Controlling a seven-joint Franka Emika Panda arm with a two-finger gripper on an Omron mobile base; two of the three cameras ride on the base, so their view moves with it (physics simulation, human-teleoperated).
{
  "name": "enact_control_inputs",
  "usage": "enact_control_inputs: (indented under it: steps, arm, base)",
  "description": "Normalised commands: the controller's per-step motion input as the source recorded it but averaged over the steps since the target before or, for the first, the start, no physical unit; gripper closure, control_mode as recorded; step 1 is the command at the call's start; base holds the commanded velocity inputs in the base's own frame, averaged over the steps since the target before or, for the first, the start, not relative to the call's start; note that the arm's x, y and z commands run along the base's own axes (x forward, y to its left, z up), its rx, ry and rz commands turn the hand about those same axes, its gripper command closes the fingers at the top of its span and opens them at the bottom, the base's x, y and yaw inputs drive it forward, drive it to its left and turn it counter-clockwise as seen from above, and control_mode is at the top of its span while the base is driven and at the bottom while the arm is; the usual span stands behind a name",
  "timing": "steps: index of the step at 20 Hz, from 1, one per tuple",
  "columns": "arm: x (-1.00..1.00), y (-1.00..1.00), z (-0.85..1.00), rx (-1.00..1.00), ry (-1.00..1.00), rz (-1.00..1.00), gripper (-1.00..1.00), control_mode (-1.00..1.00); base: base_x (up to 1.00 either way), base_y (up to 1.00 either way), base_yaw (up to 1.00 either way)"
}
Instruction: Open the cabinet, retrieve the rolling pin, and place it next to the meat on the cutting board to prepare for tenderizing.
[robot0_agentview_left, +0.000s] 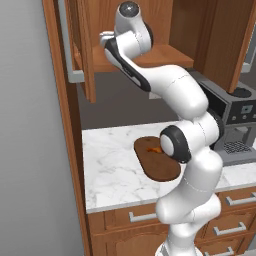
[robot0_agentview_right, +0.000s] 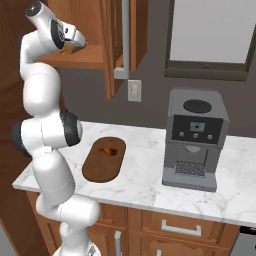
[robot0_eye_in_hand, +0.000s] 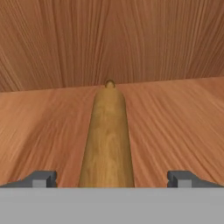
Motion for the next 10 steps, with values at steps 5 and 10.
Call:
enact_control_inputs:
  steps: [5,10]
  arm:
    - [0.11,0.00,-0.11,-0.02,0.07,-0.03,-1.00,-1.00]
    - [0.04,0.00,-0.10,0.00,0.02,-0.02,-1.00,-1.00]
  base:
    - [0.00,0.00,0.00]
    - [0.00,0.00,0.00]
